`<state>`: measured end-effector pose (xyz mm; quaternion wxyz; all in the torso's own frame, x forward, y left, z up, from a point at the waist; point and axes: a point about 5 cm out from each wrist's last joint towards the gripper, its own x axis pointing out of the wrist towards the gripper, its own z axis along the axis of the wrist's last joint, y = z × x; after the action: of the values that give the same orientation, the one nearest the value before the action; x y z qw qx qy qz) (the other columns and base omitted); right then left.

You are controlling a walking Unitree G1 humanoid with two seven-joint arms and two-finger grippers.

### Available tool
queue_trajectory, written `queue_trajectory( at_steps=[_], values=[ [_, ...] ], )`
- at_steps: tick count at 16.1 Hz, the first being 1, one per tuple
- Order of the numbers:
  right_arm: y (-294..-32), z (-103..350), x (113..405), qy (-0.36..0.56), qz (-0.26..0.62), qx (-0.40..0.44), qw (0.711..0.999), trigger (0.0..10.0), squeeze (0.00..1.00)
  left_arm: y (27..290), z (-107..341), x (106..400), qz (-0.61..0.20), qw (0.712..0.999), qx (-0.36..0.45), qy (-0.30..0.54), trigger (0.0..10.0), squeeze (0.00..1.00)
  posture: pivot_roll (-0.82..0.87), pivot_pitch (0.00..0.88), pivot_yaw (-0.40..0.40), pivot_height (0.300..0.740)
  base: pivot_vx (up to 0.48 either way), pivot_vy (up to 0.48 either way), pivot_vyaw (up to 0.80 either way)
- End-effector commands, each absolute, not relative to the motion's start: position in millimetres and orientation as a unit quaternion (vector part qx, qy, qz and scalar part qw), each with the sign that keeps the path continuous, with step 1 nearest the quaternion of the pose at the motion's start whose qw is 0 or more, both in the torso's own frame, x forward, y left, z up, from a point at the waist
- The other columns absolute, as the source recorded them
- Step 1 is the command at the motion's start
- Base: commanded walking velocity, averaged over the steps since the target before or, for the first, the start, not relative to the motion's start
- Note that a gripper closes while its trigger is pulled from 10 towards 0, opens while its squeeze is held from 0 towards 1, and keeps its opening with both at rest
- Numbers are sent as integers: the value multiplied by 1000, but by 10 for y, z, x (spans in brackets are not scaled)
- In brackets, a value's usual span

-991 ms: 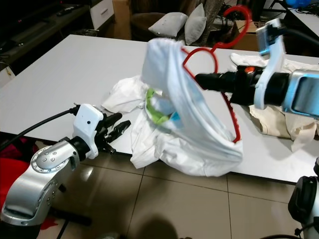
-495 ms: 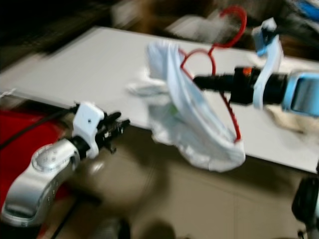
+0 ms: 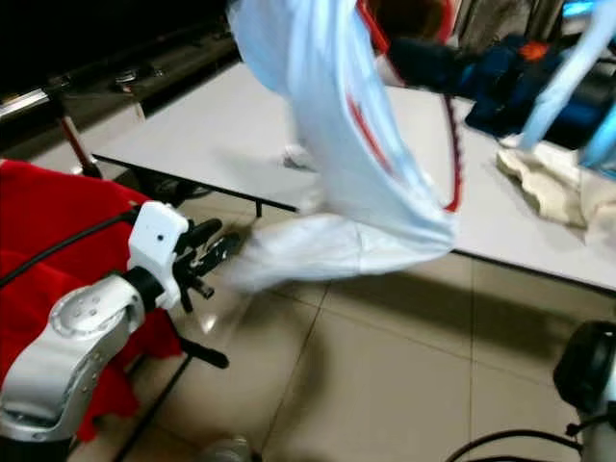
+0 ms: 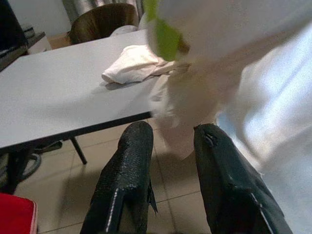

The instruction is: Hang hanger

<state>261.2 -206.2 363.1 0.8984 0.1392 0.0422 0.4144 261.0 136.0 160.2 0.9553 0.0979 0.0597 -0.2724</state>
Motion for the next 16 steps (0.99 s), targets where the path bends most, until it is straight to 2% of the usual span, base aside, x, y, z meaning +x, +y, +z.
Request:
queue_trajectory(
  at_steps=[1,3,4,7,8,10,13,16],
  values=[
    [-2044,3653,2571,30,423,127,896,10000,0,1415,1638,2618,-270,956,102,54,10000,0,22,0,17,740,0,0,0],
    [-2032,3669,2543,9,428,119,896,10000,0,1446,1638,2616,-266,957,103,55,10000,0,25,0,14,740,0,0,0],
    [-2152,3784,2663,-77,361,137,919,10000,0,1459,1631,2615,-261,958,104,55,10000,0,25,0,13,740,0,0,0],
    [-2304,3952,2725,-145,323,173,919,10000,0,1451,1623,2612,-262,958,103,53,10000,0,27,0,12,740,0,0,0],
    [-2456,4071,2769,-199,264,180,926,10000,0,1446,1621,2615,-261,958,103,52,10000,0,27,0,12,740,0,0,0],
    [-2506,4103,2790,-216,246,183,927,10000,0,1446,1624,2618,-260,959,104,50,10000,0,28,0,11,740,0,0,0],
    [-2467,4130,2792,-219,287,187,914,10000,0,1464,1632,2626,-258,959,106,49,10000,0,31,0,10,740,0,0,0],
    [-2296,3985,2673,-161,389,109,901,10000,0,1483,1587,2603,-262,957,110,58,10000,0,27,0,13,740,0,0,0]
  ],
)
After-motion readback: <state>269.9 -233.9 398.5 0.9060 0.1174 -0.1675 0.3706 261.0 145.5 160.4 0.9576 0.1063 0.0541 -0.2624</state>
